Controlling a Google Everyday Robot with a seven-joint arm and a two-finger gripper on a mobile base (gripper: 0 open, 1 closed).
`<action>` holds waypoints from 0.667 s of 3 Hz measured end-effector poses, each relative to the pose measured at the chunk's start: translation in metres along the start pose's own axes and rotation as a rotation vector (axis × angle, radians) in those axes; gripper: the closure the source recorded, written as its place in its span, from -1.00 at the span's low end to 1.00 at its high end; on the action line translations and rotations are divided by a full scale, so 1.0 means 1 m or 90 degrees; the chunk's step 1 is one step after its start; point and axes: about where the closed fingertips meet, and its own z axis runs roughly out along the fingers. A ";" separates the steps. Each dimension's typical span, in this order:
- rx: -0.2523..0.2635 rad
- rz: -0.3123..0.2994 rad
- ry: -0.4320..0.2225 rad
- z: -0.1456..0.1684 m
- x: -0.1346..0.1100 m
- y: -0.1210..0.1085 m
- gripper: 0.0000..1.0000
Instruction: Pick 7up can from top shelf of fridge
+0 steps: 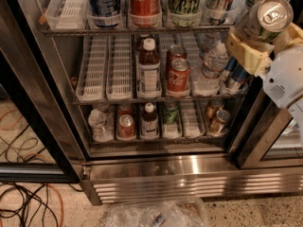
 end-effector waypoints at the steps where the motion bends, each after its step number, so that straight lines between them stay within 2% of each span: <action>1: 0.000 0.000 0.000 0.000 0.000 0.000 1.00; 2: -0.013 -0.001 0.002 0.011 0.001 0.001 1.00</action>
Offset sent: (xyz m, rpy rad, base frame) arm 0.0245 0.0060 0.0031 -0.0199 0.0157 0.0362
